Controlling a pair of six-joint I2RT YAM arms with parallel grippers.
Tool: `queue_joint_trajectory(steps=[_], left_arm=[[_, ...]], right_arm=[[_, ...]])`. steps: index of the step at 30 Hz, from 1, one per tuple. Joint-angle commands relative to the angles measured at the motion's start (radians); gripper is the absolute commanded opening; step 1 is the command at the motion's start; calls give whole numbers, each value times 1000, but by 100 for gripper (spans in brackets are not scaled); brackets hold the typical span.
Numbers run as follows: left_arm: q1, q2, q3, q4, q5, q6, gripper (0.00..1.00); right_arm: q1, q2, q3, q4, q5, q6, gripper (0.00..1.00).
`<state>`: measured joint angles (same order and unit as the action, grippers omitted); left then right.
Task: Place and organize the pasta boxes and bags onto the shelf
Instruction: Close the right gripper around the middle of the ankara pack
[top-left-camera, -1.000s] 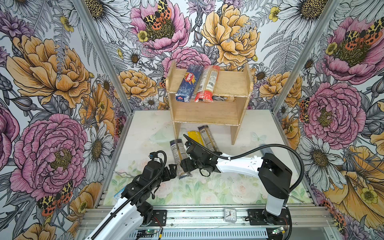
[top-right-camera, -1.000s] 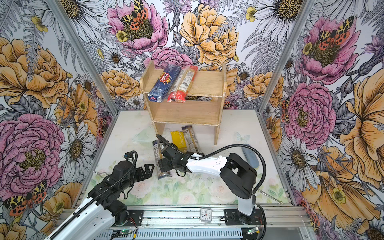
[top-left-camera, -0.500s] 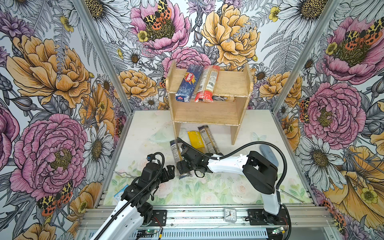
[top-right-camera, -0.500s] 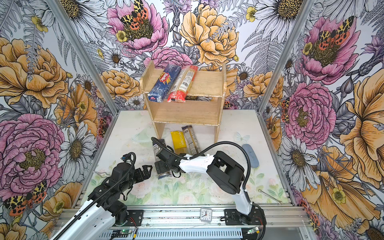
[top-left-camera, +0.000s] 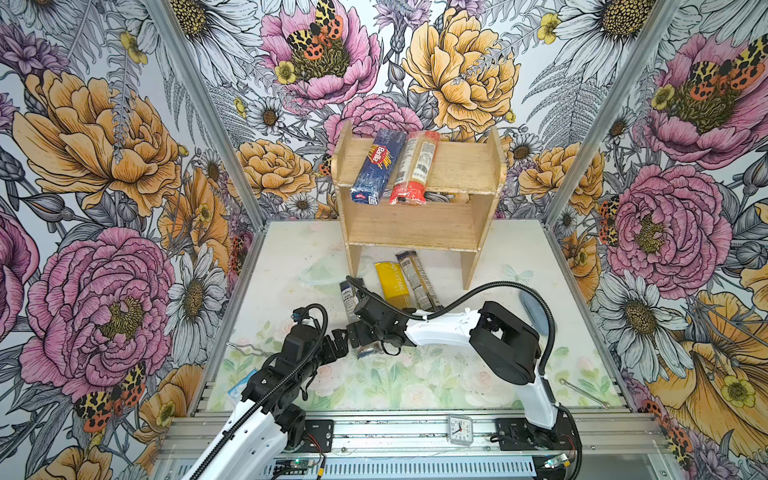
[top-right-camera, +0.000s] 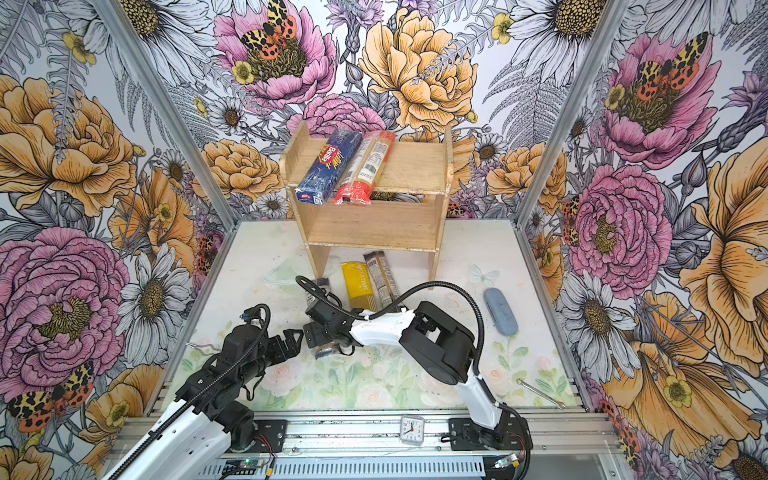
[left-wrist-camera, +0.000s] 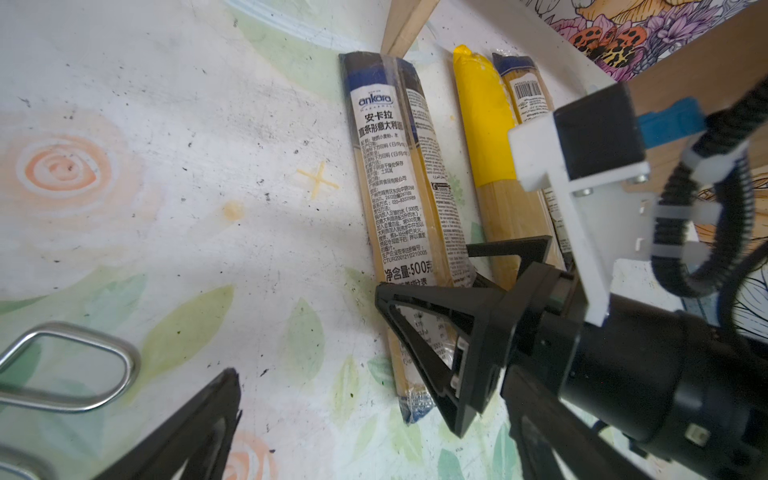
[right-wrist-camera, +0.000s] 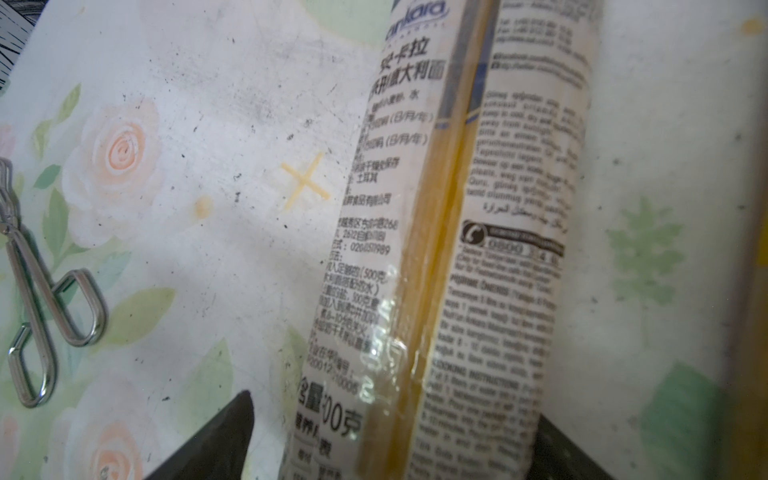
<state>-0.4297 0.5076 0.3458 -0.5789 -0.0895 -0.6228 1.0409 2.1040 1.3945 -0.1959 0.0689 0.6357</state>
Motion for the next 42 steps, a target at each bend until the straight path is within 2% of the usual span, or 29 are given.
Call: queue_joint_trajectory(steps=[1, 14, 22, 29, 36, 42], left_arm=[[9, -11, -16, 23, 2, 2, 99], [9, -12, -17, 24, 11, -2, 99], [9, -20, -20, 23, 16, -1, 99], [11, -21, -23, 24, 13, -7, 99], [11, -21, -23, 24, 16, -6, 99], [11, -22, -23, 24, 14, -7, 99]], right_arm=[[6, 33, 9, 10, 20, -1, 92], [6, 9, -29, -9, 42, 3, 80], [24, 31, -6, -44, 51, 10, 86], [39, 47, -23, -88, 89, 21, 84], [44, 40, -37, -107, 110, 26, 72], [43, 15, -53, -120, 117, 18, 49]])
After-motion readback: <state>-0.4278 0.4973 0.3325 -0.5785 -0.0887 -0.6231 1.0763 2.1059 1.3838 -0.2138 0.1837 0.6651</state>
